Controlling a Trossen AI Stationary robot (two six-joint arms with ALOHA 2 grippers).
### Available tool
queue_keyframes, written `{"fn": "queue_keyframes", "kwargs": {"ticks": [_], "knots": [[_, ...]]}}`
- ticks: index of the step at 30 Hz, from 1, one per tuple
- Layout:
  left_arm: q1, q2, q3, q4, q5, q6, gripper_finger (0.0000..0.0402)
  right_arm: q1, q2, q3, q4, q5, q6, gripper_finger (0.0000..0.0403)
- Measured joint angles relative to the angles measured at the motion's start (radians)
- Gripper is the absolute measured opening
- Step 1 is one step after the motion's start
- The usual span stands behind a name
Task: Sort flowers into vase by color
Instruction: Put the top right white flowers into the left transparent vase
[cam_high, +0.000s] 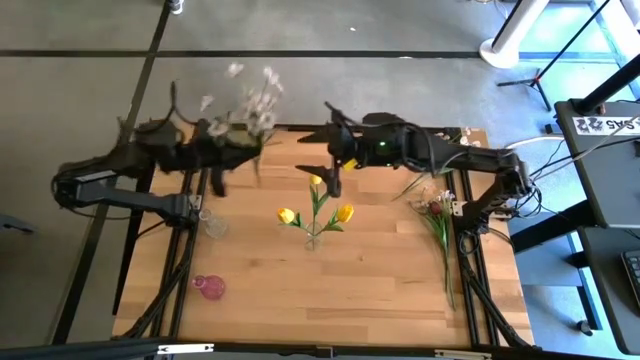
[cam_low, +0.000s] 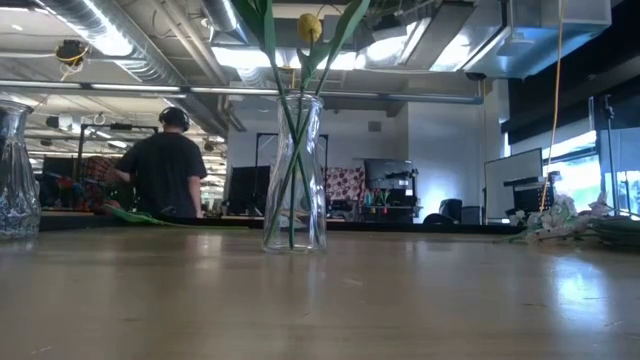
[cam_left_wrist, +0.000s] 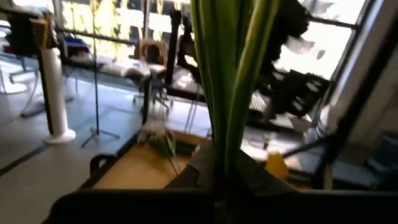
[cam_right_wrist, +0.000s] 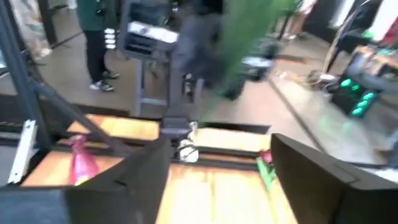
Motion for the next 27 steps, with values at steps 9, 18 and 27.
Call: {"fn": "queue_keyframes", "kwargs": {"ticks": [9, 18, 27], "knots": [[-0.168, -0.291, -0.124, -0.184, -0.026, -0.023, 0.0003, -0.001, -0.045, 0.0, 0.027, 0.241, 0.056, 0.0319], [-0.265, -0.594, -0.272, -0.357, 0.048, -0.03, 0.0002, 0.015, -0.052, 0.0, 0.053, 0.418, 0.274, 0.0304], [-0.265, -0.778, -0.311, -0.514, 0.083, 0.038, 0.0002, 0.04, -0.039, 0.0, 0.058, 0.572, 0.304, 0.0282]]}}
